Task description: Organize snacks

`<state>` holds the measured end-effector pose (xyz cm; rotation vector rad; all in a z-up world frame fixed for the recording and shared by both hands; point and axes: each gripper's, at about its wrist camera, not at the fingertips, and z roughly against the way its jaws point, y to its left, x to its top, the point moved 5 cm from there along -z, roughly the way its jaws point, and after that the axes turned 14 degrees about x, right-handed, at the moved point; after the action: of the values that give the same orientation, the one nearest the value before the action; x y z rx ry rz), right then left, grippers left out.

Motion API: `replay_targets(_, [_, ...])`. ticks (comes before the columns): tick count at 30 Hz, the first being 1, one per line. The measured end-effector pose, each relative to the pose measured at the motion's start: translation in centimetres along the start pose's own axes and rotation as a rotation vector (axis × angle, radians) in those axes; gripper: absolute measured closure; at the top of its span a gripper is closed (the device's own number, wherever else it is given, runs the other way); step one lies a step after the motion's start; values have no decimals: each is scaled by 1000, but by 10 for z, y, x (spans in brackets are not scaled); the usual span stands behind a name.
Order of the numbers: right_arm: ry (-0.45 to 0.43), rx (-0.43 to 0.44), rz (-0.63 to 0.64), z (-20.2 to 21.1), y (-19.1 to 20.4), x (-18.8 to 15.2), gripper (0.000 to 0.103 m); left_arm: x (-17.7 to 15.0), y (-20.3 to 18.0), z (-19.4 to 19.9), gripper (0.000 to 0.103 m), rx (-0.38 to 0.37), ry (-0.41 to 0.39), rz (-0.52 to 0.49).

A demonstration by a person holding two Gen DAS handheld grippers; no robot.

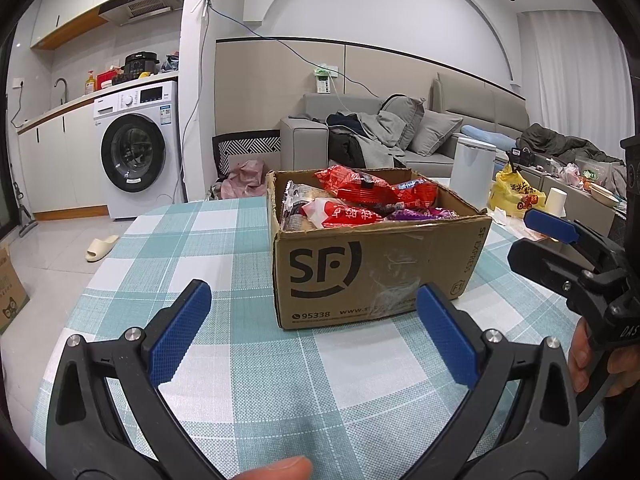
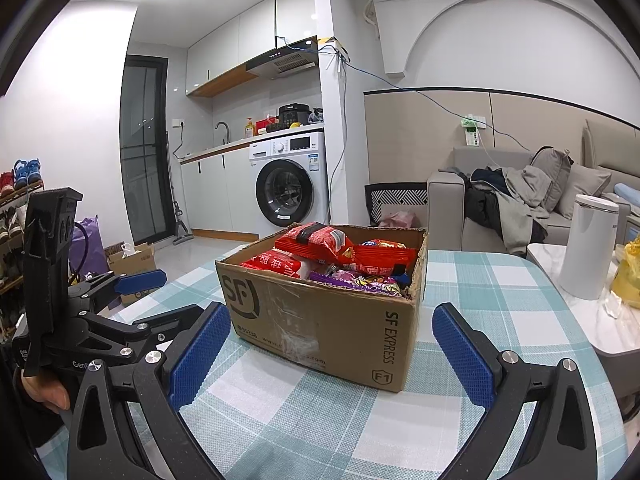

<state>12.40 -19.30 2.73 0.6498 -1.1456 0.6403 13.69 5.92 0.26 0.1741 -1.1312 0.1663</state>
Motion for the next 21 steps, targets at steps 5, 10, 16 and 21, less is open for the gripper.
replay_targets(5, [0, 0, -1, 0, 0, 0, 0, 0, 0, 0, 1, -1, 0, -1])
replay_targets(10, [0, 0, -1, 0, 0, 0, 0, 0, 0, 0, 1, 0, -1, -1])
replay_targets(16, [0, 1, -2, 0, 0, 0, 0, -1, -1, 0, 1, -1, -1, -1])
replay_targets(21, [0, 0, -1, 0, 0, 1, 0, -1, -1, 0, 1, -2, -3, -2])
